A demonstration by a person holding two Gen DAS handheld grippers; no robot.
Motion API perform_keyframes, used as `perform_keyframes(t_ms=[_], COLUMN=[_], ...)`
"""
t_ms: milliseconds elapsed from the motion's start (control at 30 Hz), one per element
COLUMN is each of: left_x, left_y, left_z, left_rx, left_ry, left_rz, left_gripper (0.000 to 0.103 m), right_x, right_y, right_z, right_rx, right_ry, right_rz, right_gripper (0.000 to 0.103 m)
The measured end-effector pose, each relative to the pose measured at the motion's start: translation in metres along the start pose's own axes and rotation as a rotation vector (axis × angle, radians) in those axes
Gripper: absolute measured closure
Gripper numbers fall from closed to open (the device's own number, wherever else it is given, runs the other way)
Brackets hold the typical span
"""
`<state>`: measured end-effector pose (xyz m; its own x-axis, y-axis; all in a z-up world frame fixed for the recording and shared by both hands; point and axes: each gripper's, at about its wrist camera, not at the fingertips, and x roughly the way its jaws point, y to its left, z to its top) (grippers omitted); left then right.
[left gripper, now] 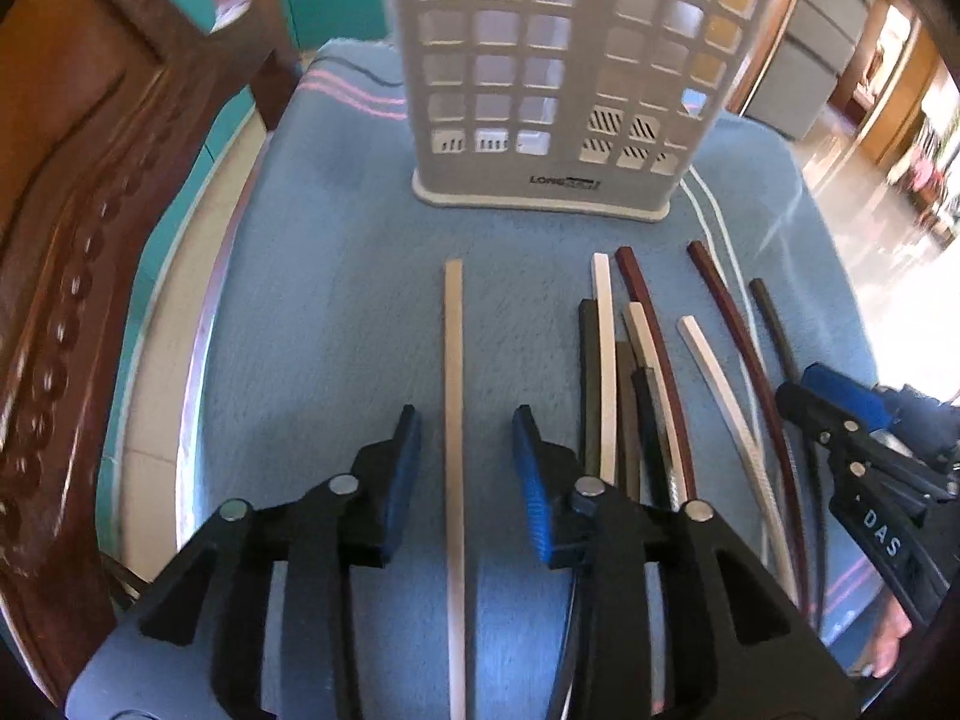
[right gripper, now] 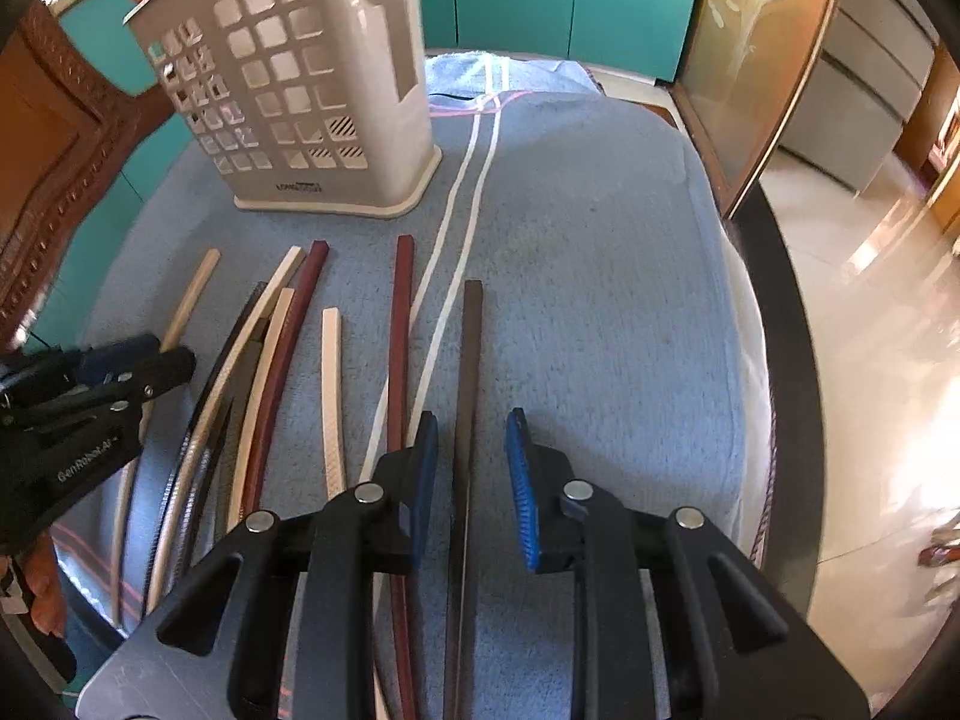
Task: Organize utensils
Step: 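Lift both held chopsticks and lower them into the white utensil holder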
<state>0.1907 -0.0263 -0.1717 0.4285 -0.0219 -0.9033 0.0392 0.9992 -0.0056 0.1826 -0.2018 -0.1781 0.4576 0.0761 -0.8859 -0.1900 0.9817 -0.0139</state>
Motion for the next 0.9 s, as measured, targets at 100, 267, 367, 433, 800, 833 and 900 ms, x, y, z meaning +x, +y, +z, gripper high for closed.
perform_keyframes(t_ms=[100,267,367,433,800,833,900], left_x=[0.001,0.001,0.001,0.000,-0.079,-0.093,-0.125], left_y=[-0.003,0.000,0.001,0.006,0.023,0.023,0.027], left_z=[0.005,0.012,0.014,0.013,0.008,0.008,0.009], left_rx=[-0.006,-0.019,-0.030,-0.032,-0.066,-0.060,-0.056], left_ry=[0.008,0.017,0.012,0.005,-0.153,-0.178,-0.237], left_rz=[0.014,0.002,-0.007,-0.015,-0.101,-0.113,-0.142], left_gripper=[0.062,0.058,0.066,0.086,0.096,0.096,0.096], right_x=[0.001,0.002,0.001,-0.001,-0.113,-0.129,-0.152], right_y=[0.002,0.003,0.000,-0.004,-0.007,-0.007,-0.006], right_z=[0.000,0.000,-0.002,-0.002,0.010,0.010,0.011], right_rx=[-0.017,-0.024,-0.003,0.017,-0.031,-0.043,-0.058], right_ry=[-0.012,-0.012,-0.009,-0.017,-0.296,-0.327,-0.374], right_rz=[-0.008,-0.004,0.042,0.068,0.098,0.105,0.118], right_gripper=[0.076,0.077,0.096,0.097,0.097,0.097,0.097])
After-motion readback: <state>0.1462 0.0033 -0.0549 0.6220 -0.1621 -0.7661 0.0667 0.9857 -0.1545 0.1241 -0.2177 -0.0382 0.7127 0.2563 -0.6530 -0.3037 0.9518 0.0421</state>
